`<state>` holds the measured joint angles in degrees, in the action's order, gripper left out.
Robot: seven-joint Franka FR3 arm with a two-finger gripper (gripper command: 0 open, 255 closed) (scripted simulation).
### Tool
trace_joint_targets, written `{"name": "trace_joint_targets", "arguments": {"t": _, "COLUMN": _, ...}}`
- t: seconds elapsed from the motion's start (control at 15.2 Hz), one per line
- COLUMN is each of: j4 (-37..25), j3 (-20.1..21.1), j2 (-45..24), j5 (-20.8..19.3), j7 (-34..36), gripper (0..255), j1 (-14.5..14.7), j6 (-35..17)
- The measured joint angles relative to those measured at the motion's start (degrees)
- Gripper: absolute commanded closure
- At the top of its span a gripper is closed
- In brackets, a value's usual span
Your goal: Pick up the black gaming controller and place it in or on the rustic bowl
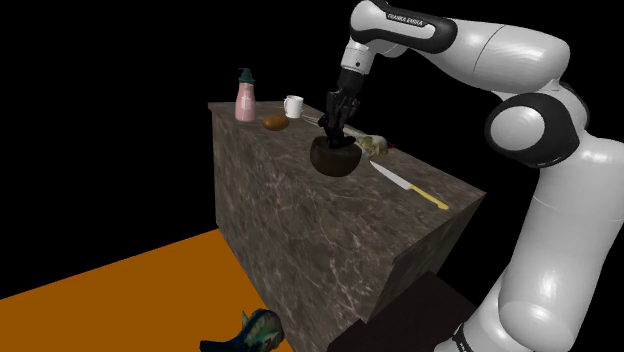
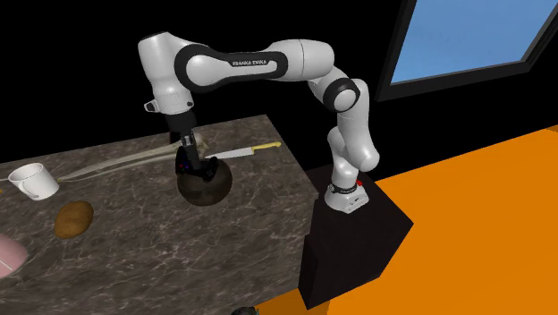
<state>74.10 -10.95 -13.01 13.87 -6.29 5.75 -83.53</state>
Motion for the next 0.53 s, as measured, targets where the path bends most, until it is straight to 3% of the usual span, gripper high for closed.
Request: {"name": "trace_joint_targets", "arguments": {"t": 0.53, "j4": 8.4, "j3": 0.1, "j2": 1.9, "j5": -0.4, "j7": -0.9, "gripper": 255, "j1": 0.6, "j6": -6.5}}
